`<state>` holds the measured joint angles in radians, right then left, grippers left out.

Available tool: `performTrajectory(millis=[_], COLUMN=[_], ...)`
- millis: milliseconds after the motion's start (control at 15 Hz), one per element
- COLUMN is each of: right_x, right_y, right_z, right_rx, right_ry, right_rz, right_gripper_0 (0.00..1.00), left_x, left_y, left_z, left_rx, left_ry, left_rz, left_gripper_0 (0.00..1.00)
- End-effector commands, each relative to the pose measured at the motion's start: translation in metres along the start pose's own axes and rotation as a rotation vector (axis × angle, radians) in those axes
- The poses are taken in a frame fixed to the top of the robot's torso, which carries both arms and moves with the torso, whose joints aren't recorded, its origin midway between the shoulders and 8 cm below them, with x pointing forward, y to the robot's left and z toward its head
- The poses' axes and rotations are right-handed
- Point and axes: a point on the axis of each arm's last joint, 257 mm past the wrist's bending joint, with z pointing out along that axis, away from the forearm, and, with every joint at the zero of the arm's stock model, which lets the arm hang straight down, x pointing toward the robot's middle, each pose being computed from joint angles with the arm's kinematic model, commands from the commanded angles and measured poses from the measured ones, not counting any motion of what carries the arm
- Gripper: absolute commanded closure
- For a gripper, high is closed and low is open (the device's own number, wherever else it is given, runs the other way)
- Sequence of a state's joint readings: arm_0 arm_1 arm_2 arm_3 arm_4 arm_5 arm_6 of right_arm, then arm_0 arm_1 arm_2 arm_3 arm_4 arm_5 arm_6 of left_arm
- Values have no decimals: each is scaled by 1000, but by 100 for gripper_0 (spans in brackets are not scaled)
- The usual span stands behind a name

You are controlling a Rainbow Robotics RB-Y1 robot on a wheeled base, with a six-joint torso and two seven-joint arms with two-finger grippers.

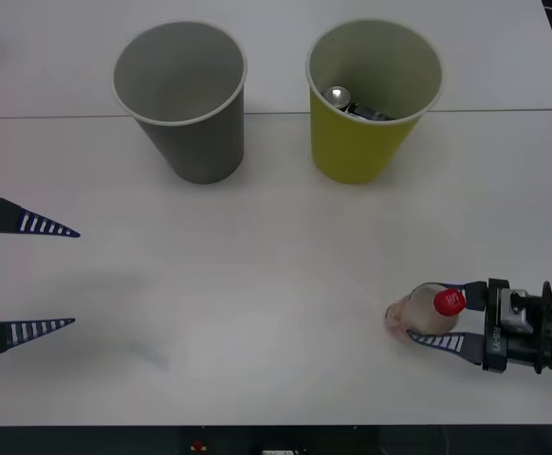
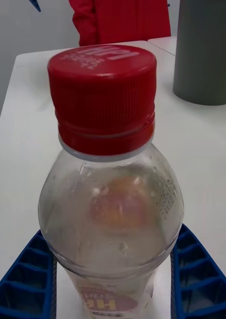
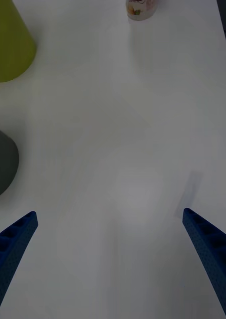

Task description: Put the can into the green bin and the plastic bottle into the gray bin

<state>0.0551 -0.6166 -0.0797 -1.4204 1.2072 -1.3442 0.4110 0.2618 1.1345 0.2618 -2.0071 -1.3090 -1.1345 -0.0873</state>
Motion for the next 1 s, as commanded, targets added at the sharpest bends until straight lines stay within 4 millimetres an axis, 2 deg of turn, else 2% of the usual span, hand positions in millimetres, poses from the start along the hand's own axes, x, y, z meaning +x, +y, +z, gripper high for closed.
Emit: performTrajectory(millis=[67, 467, 667, 1000], right_x=[0, -13, -38, -83], right_y=[0, 6, 6, 2], right_z=[0, -3, -4, -3], right_rx=[-1, -31, -67, -78], right_ry=[0, -41, -34, 92], right_rz=[0, 28, 88, 122], right_gripper_0=[100, 100, 100, 100], left_x=[0, 0, 0, 0], left_y=[0, 0, 0, 0], left_z=[0, 0, 0, 0], left_rx=[0, 0, 0, 0], left_ry=[0, 0, 0, 0], left_rz=[0, 0, 0, 0], left_gripper_0=[0, 0, 0, 0])
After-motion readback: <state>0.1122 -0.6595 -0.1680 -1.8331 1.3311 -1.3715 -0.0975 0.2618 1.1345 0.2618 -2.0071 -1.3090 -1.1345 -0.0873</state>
